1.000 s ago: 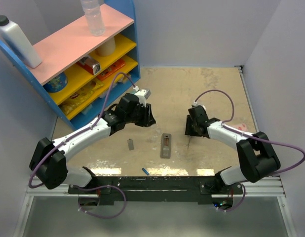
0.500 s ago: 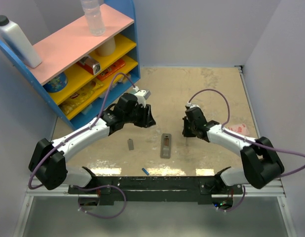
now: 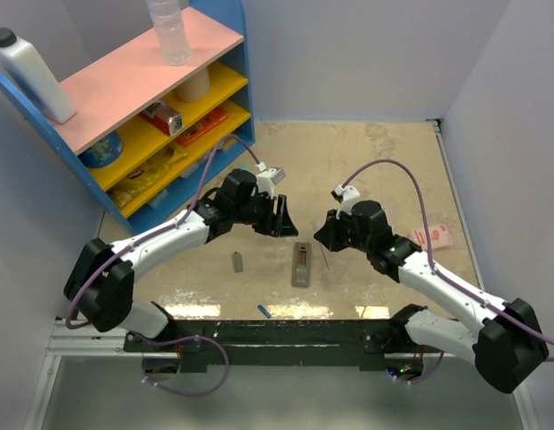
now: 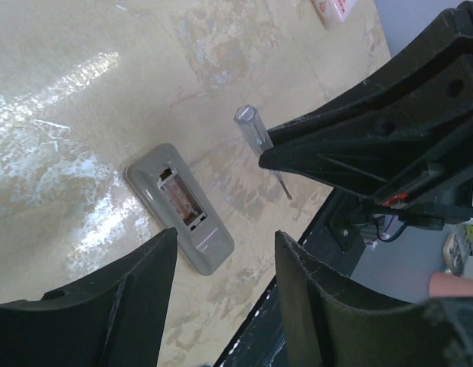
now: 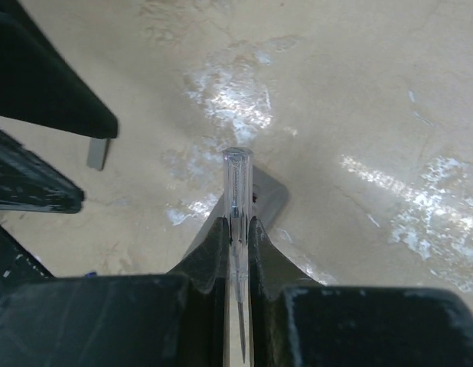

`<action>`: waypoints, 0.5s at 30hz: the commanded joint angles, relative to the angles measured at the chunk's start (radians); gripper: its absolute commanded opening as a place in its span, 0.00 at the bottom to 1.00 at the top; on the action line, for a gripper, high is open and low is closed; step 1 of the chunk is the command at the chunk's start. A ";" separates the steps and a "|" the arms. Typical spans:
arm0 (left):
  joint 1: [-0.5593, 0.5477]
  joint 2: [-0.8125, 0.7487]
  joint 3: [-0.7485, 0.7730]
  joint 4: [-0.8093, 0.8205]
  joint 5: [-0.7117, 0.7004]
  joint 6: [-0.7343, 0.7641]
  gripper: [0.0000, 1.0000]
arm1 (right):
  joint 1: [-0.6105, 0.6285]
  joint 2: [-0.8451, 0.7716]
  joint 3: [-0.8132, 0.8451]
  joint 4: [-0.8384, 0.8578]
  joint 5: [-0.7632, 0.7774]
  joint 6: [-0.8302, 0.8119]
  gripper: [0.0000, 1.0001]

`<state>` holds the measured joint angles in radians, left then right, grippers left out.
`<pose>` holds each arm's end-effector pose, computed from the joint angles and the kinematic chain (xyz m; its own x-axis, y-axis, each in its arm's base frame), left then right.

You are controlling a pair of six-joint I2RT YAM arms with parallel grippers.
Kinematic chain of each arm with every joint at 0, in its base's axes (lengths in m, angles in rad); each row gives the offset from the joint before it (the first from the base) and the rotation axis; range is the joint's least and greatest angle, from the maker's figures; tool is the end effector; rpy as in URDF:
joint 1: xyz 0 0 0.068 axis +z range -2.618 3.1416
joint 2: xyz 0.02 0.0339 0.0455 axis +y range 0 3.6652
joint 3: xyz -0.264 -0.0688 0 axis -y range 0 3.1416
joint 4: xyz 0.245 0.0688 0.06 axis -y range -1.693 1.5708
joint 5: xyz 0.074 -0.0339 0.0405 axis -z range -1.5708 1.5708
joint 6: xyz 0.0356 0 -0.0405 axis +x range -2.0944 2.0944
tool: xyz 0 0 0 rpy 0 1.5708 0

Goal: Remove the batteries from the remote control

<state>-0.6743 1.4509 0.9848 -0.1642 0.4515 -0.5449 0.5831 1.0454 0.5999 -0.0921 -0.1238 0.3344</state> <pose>0.2402 -0.2119 0.2566 -0.8276 0.0644 -0.5576 0.4773 0.6036 -0.6387 0.1883 0.1295 0.2345 -0.6122 -0.0136 -0.7906 -0.4595 0.8199 0.3416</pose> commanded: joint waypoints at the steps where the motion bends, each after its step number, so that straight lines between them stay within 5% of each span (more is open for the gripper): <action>1: -0.001 0.032 0.052 0.071 0.072 -0.056 0.58 | 0.033 -0.033 -0.020 0.078 -0.079 -0.034 0.00; 15: -0.019 0.124 0.095 0.111 0.062 -0.113 0.50 | 0.090 -0.111 -0.035 0.081 -0.062 -0.034 0.00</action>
<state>-0.6792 1.5562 1.0363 -0.0990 0.4904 -0.6334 0.6643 0.9684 0.5659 -0.0532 -0.1753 0.3187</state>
